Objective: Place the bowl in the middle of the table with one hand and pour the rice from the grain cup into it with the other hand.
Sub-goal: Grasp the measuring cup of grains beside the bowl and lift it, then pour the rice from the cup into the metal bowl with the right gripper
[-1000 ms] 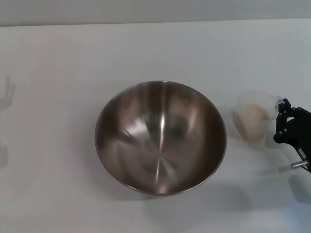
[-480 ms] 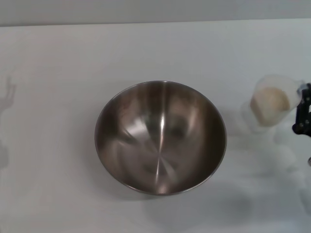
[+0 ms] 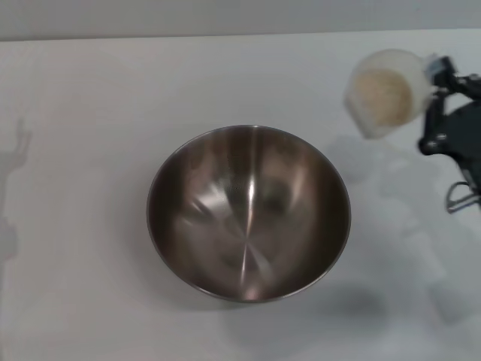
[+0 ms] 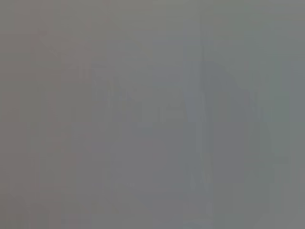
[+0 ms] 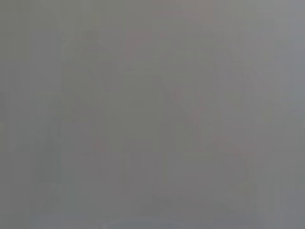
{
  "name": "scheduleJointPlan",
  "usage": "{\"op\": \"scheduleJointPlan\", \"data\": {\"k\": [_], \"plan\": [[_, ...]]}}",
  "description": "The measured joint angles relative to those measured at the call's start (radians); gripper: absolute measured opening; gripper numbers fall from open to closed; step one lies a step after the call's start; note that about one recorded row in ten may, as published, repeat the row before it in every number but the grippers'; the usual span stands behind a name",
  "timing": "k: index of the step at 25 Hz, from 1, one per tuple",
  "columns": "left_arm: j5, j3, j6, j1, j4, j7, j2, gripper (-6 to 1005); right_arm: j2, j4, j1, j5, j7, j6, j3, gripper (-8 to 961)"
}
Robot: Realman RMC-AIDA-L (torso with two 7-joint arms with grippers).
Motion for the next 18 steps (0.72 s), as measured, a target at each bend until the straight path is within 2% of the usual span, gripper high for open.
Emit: {"op": "scheduleJointPlan", "data": {"k": [5, 12, 18], "plan": [[-0.001, 0.001, -0.001, 0.002, -0.001, -0.006, 0.000, 829, 0.004, 0.031, 0.034, -0.120, -0.215, 0.028, 0.000, 11], [-0.001, -0.003, -0.002, 0.003, 0.000, -0.023, 0.000, 829, 0.005, 0.159, 0.015, -0.210, -0.848, 0.073, 0.003, 10], [-0.001, 0.001, -0.002, -0.004, 0.004, -0.023, 0.000, 829, 0.005, 0.226, 0.012, -0.217, -1.205, 0.076, 0.001, 10]]}}
